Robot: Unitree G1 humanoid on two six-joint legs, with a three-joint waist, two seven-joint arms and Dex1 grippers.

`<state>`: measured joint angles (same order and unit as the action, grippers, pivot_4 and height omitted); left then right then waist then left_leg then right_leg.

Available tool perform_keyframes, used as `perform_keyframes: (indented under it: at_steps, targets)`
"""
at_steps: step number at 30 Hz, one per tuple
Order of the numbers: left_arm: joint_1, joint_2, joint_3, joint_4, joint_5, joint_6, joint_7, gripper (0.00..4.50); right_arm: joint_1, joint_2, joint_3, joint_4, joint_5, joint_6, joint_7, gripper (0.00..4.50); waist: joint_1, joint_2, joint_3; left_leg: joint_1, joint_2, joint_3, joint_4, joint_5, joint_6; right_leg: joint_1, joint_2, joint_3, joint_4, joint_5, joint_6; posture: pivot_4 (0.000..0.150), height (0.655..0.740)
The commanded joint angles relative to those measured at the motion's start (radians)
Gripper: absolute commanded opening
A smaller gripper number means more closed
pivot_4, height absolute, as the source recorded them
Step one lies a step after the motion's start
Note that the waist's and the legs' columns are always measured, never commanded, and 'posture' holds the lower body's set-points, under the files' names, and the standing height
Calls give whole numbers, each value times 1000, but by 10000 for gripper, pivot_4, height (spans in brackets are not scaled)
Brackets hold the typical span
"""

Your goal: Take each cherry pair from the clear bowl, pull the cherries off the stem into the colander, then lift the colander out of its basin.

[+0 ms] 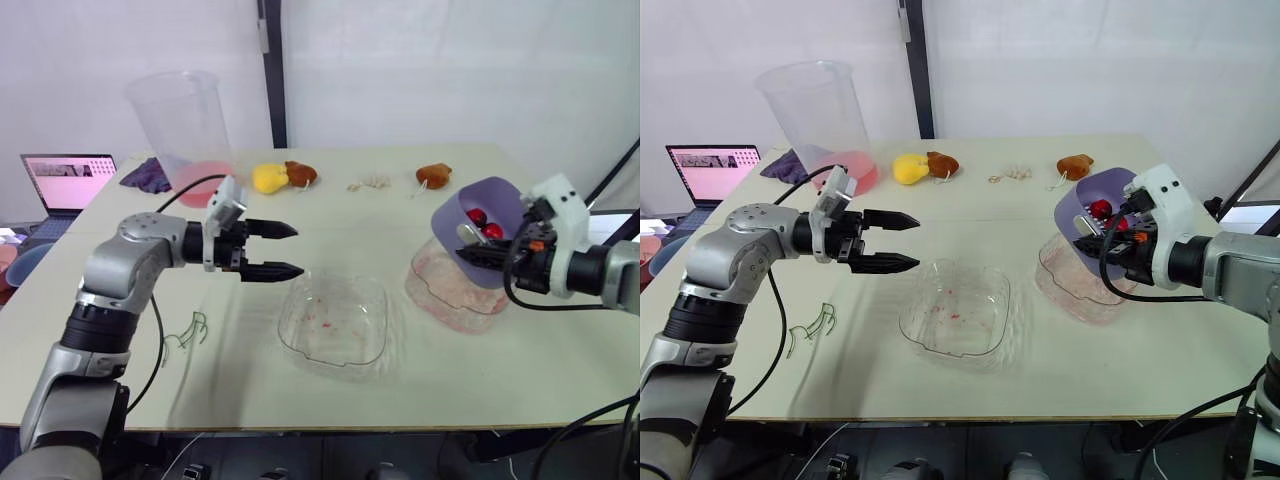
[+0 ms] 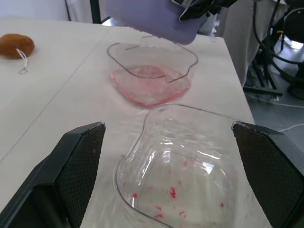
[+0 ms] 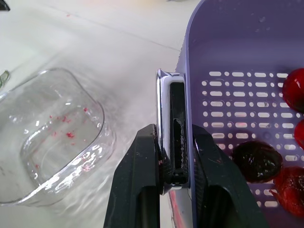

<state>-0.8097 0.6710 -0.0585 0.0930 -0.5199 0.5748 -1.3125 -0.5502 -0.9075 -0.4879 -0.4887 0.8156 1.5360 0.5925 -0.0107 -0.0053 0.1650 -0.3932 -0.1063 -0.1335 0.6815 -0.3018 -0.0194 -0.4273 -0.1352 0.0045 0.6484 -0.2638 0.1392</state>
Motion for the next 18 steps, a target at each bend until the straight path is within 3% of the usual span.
perform_keyframes:
  at_steps: [1,12,18]
  targets:
    - [1,15,41,-21,-11,-6,13,45000,-29,3,-12,-11,15,-13,-17,2375,0,0,0,0,0,0,0,0,0,0,0,0,0,0,0,1500,7400]
    - [43,-3,127,4,-42,-9,87,45000,-39,-95,98,41,-2,-113,37,2375,0,0,0,0,0,0,0,0,0,0,0,0,0,0,0,1500,7400]
    - [128,-1,253,4,-104,-11,143,45000,-224,-214,396,125,-88,-288,201,2375,-12,2,1,0,1,3,-1,0,0,-3,0,2,1,0,0,1500,7400]
